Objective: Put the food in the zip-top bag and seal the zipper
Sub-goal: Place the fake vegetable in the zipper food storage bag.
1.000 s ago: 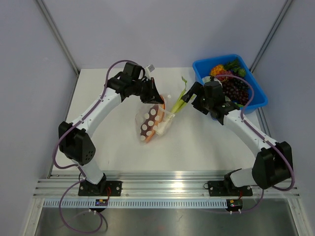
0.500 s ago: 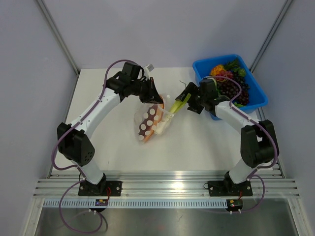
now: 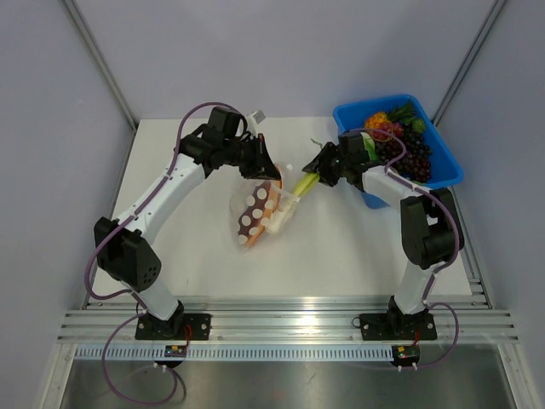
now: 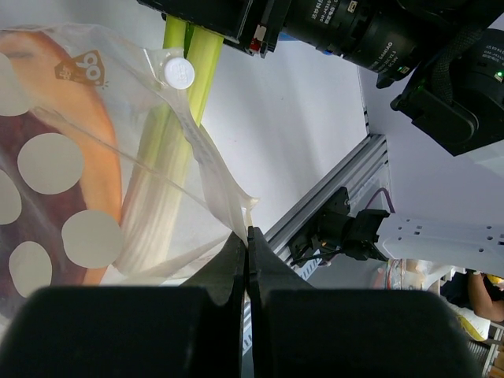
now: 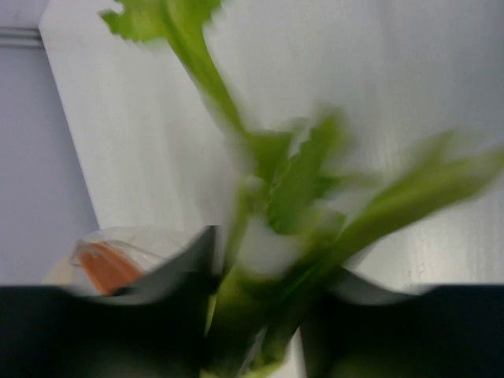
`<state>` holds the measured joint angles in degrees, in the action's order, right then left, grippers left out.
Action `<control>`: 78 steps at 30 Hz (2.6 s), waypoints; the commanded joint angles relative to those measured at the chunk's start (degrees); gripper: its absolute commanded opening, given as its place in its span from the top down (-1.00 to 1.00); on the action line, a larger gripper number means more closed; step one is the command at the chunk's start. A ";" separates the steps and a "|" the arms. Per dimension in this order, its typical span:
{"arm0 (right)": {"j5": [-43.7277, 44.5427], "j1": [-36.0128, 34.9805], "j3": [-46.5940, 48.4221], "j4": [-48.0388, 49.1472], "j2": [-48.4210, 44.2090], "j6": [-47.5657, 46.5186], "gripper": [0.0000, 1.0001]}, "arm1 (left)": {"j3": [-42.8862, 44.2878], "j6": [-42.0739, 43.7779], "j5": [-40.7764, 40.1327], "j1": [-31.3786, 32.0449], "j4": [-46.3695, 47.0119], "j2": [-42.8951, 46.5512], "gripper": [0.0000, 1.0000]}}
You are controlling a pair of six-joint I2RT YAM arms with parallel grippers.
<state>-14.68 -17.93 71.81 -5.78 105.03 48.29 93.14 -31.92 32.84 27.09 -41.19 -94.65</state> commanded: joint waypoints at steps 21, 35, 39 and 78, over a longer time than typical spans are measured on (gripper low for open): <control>16.78 0.18 -10.90 8.68 -25.67 8.40 0.99 | -1.56 -0.77 1.52 -0.20 3.22 2.19 1.00; 17.93 0.18 -6.25 9.91 -24.09 12.35 0.99 | -1.47 -0.60 2.93 0.15 3.66 0.70 1.00; 17.23 0.18 -5.37 9.47 -24.70 12.35 0.99 | -1.21 -0.51 2.93 0.15 3.48 0.08 1.00; 11.69 -0.26 -7.04 11.93 -23.91 17.98 0.99 | -1.47 -0.42 3.02 1.03 4.01 -1.24 1.00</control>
<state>-0.80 -18.00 61.71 2.35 80.60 64.47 91.24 -32.45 33.85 27.81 -40.14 -95.55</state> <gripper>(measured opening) 0.188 0.005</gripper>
